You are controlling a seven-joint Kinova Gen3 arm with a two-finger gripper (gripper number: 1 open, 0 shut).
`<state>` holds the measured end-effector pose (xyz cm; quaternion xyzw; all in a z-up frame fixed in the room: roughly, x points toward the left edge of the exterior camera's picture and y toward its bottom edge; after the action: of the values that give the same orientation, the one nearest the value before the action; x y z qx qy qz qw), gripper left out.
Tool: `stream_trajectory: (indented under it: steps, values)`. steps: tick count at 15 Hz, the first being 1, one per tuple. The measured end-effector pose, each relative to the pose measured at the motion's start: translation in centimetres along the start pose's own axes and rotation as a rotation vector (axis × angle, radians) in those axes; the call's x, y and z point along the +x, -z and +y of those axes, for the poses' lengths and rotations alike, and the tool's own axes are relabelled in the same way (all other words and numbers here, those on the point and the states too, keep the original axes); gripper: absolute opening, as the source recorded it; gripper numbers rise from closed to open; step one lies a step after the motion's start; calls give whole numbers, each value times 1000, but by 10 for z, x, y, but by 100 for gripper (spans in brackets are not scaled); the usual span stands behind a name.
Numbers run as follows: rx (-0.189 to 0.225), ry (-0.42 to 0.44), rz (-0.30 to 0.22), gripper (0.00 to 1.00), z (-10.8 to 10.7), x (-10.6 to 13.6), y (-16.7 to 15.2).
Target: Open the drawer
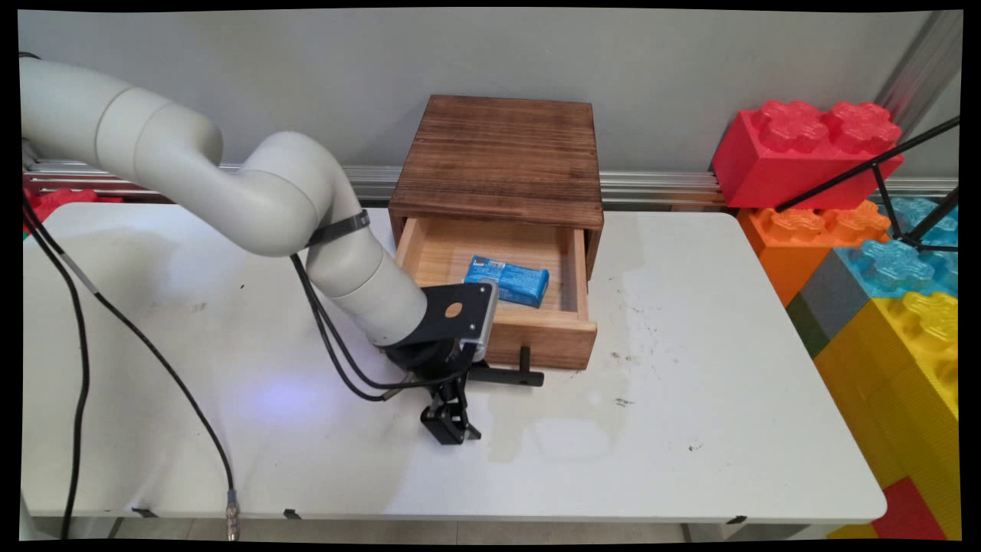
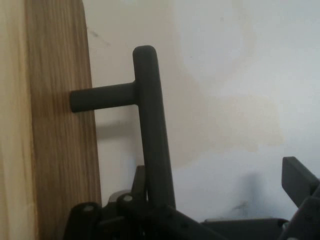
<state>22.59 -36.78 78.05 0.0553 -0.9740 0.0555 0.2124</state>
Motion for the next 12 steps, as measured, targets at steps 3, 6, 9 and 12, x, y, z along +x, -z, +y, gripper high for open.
stream_trajectory:
  steps: [3, 6, 9, 12]
  values:
    - [-13, -4, 1, 100, 13, -1, 2]
    - [-23, -8, 2, 100, 24, -3, 3]
    - [-31, -9, 4, 100, 34, -3, 5]
    - [-38, -11, 6, 100, 43, -3, 6]
